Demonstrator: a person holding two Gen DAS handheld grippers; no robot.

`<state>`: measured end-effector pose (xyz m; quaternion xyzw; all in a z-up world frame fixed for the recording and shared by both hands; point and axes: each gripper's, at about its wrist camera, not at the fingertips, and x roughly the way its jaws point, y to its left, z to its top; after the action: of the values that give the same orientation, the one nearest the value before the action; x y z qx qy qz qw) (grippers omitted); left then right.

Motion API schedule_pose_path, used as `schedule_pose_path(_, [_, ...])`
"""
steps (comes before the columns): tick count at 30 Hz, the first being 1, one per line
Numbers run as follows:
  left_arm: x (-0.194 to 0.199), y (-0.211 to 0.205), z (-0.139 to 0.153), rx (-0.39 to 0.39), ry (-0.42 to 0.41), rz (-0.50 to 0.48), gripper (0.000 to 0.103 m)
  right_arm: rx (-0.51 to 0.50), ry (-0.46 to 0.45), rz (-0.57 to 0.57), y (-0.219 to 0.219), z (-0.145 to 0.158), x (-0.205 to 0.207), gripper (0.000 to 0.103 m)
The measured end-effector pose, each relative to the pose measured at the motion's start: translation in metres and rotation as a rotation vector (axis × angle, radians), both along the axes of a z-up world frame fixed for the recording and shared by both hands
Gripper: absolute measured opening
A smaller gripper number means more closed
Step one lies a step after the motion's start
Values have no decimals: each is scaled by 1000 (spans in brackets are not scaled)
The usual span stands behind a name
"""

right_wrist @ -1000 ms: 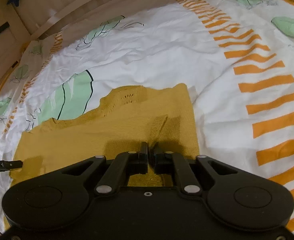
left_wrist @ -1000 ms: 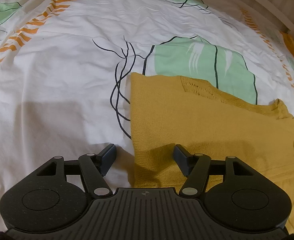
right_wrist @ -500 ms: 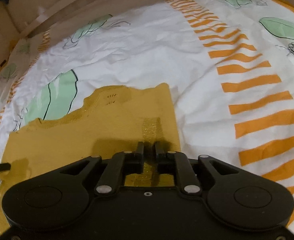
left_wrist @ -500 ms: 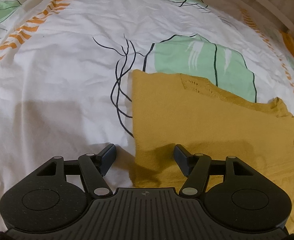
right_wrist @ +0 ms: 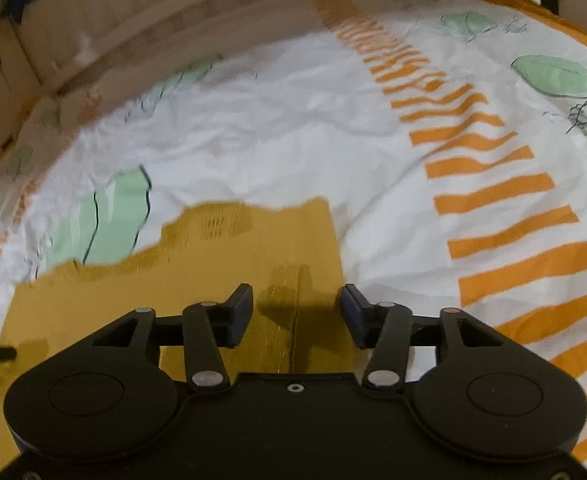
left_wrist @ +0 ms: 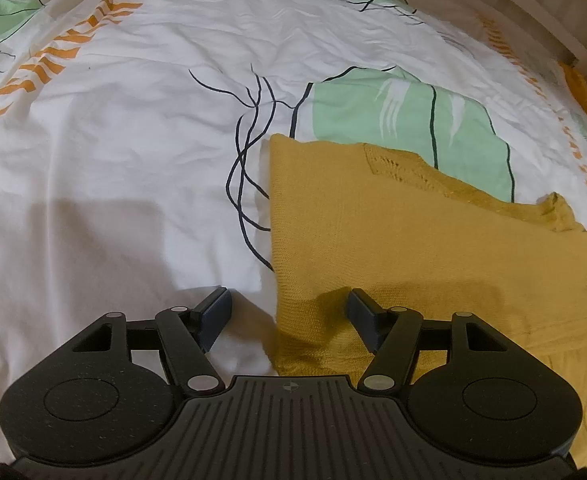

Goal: Fold small clothes
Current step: 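Lower the folded side onto the sweater and open the right gripper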

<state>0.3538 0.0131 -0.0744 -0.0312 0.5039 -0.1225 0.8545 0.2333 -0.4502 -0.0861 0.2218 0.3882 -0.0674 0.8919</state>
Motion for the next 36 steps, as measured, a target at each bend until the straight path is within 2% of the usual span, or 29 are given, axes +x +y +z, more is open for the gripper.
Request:
schedule_pose_path(3, [1, -1, 0, 3, 5, 2, 65, -6, -33, -29, -7, 0, -1, 61])
schedule_pose_path(6, [3, -3, 0, 5, 8, 4, 68, 32, -39, -37, -16, -7, 4, 62])
schedule_pose_path(14, [3, -4, -1, 9, 6, 6, 70, 89, -54, -11, -30, -23, 31, 62])
schedule_pose_path(16, [3, -5, 0, 10, 6, 7, 70, 110, -53, -13, -30, -24, 35, 56])
schedule_pose_path(17, [3, -6, 0, 12, 5, 6, 70, 113, -41, 1, -28, -24, 38, 29])
schedule_pose_path(18, [3, -6, 0, 13, 4, 5, 70, 95, -22, 24, -24, -24, 41, 14])
schedule_pose_path(20, [3, -5, 0, 11, 5, 5, 70, -9, -10, 60, -12, -17, 41, 12])
schedule_pose_path(22, [3, -4, 0, 5, 5, 9, 70, -74, -7, 21, -10, -12, 38, 12])
schedule_pose_path(26, [3, -5, 1, 9, 3, 9, 70, -65, 27, -29, -15, -20, 38, 11])
schedule_pose_path(28, [4, -5, 1, 10, 3, 7, 70, -86, 30, -16, -10, -19, 40, 13])
schedule_pose_path(29, [4, -5, 1, 9, 5, 8, 70, -81, 28, -15, -10, -18, 41, 18])
schedule_pose_path(31, [5, -5, 2, 11, 5, 8, 70, -54, 18, -24, -14, -17, 39, 23])
schedule_pose_path(32, [5, -6, 2, 12, 7, 7, 70, -41, 13, -29, -17, -16, 37, 31])
schedule_pose_path(33, [5, -6, 2, 13, 8, 8, 70, -32, 9, -35, -18, -15, 34, 45])
schedule_pose_path(35, [6, -5, 1, 14, 9, 10, 70, -13, -8, -39, -20, -10, 28, 62])
schedule_pose_path(36, [6, -6, 0, 14, 10, 13, 71, -4, -14, -38, -20, -8, 25, 68])
